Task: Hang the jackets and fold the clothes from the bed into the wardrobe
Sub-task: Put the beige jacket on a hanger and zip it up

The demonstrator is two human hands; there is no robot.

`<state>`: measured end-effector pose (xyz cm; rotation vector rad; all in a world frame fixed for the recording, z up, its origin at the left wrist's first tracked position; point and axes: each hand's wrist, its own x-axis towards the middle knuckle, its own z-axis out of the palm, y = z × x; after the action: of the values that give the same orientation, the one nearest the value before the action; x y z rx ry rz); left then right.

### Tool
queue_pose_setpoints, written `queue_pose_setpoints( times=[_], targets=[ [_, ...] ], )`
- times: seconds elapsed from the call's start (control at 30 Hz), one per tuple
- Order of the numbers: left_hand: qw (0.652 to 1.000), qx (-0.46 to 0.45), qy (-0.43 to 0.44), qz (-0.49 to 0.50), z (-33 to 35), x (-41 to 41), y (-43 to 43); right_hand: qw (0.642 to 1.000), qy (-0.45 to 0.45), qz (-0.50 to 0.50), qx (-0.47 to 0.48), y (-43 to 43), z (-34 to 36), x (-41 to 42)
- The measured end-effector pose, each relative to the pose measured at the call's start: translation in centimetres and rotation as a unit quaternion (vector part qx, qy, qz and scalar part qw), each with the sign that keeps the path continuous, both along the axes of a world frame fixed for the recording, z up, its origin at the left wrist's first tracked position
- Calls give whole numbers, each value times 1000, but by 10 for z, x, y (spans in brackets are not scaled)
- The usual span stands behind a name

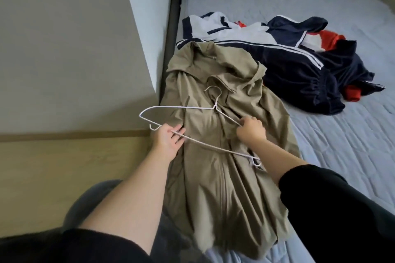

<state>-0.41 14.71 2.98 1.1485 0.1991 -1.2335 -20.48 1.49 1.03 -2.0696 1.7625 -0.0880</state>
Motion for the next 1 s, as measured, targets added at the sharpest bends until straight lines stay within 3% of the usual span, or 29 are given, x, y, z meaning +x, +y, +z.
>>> queue_pose_setpoints(
  times=[0.2,0.4,0.57,0.63,0.73,0.83,0.9,1.0],
  targets=[
    [992,61,-110,31,-6,6,-18,1000,9,-21,19,4,-9,56],
    [983,75,-137,98,-6,31,-27,972,-148,-17,-183,6,1,72],
    [976,45,-213,-5,-3,17,-48,960,-112,-52,-252,-40,13,72],
    [950,19,-306,-64,-1,15,-58,953,-96,-90,-274,-63,12,69],
    [854,-13,-499,-146,2,23,-75,947,-83,-124,-285,-95,5,69],
    [786,-12,-596,-166,-2,33,-97,958,-58,-163,-227,-117,-16,67],
    [791,17,-589,-163,-12,41,-114,971,-30,-177,-160,-123,-37,63],
    [836,41,-525,-155,-30,52,-138,973,-24,-183,-138,-125,-66,60]
  ],
)
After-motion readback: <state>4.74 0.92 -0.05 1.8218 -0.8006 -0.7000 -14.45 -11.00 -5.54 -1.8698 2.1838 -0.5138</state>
